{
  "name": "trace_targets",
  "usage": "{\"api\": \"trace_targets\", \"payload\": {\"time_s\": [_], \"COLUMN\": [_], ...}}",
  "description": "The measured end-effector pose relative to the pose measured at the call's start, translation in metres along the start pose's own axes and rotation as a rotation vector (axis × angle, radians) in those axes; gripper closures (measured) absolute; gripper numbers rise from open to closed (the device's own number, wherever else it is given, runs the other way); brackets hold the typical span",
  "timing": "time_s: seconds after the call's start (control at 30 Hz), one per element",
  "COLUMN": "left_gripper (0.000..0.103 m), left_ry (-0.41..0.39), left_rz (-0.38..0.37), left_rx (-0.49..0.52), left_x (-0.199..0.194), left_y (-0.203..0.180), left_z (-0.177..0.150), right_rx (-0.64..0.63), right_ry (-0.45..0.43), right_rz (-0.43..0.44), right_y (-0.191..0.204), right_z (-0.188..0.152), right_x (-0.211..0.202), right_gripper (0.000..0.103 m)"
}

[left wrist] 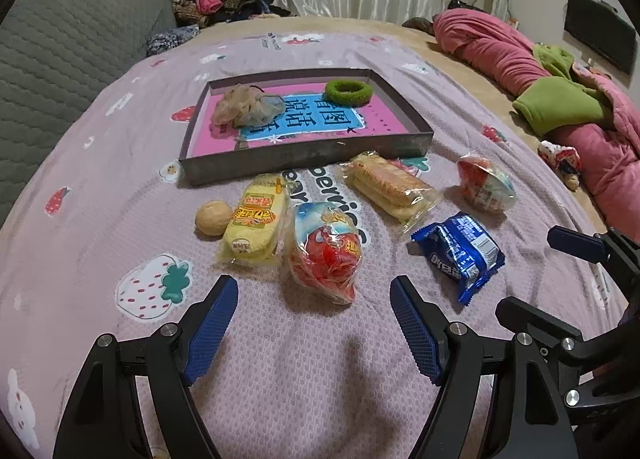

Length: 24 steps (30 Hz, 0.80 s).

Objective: Organize objects
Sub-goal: 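Move the right tool to the blue snack packet while the left tool reaches the red candy egg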

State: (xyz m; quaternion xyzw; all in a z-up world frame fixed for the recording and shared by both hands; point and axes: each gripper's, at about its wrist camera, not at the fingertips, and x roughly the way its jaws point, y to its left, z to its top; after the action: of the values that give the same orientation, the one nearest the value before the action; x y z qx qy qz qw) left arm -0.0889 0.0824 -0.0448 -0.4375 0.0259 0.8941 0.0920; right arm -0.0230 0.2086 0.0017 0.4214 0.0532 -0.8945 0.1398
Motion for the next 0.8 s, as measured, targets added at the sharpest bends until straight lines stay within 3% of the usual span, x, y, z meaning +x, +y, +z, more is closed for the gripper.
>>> {"api": "trace_targets", "payload": {"time_s": [0.8], "left_gripper": [0.024], "left_ry": [0.034], "left_rz": [0.005], "left_rx": [0.011], "left_x": [0.044], "left_y": [-0.005], "left_z": [0.021], "right_rx": [0.042], "right_ry": [0.049], "right_rz": [-0.007], "right_y": [-0.011], "right_z": [0.005], "right_x": [0.054], "right_gripper": [0.01]}}
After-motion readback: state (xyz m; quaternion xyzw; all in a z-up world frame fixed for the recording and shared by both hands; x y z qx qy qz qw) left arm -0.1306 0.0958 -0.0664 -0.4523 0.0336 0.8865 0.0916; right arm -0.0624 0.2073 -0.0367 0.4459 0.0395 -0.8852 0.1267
